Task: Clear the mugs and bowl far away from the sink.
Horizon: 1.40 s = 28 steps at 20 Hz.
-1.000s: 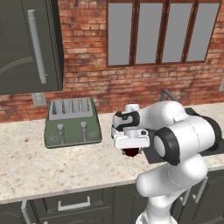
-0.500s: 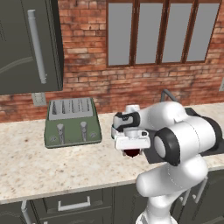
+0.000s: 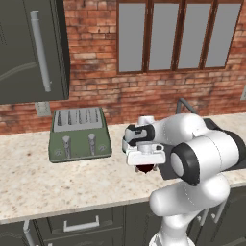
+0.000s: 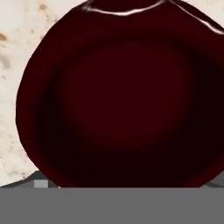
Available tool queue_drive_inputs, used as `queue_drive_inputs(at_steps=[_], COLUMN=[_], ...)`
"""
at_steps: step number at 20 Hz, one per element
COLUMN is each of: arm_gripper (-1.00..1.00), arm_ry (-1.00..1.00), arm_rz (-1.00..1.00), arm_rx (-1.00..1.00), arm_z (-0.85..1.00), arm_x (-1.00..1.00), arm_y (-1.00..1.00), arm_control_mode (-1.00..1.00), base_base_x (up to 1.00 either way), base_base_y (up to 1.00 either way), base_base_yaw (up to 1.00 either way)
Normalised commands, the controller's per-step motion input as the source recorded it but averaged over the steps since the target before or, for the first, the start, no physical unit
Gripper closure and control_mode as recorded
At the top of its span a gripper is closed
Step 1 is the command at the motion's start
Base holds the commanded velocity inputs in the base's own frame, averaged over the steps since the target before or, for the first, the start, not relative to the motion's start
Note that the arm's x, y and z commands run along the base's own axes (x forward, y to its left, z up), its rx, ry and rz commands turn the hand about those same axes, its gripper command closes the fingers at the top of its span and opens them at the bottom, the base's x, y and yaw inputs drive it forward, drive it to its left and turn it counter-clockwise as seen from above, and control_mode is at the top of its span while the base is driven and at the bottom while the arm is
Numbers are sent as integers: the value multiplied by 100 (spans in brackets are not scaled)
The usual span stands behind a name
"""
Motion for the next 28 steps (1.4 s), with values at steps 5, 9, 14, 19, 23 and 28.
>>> queue_drive_inputs(at_steps=[5,9,14,19,23,28], arm_gripper=[100,100,100,100,100,100], arm_ry=[1,0,0,0,0,0], arm_rz=[0,0,0,0,5,12], arm_rx=[0,0,0,0,-5,-9], arm_z=[-5,-3,-5,-2,-4,-14], arm_x=[8,0,0,-8,-17,-22], arm_y=[0,0,0,2,34,46], arm_control_mode=[-100,-100,-100,-100,-100,-100], base_base_x=[0,0,0,0,0,0], base_base_y=[0,0,0,0,0,0], base_base_yaw=[0,0,0,0,0,0])
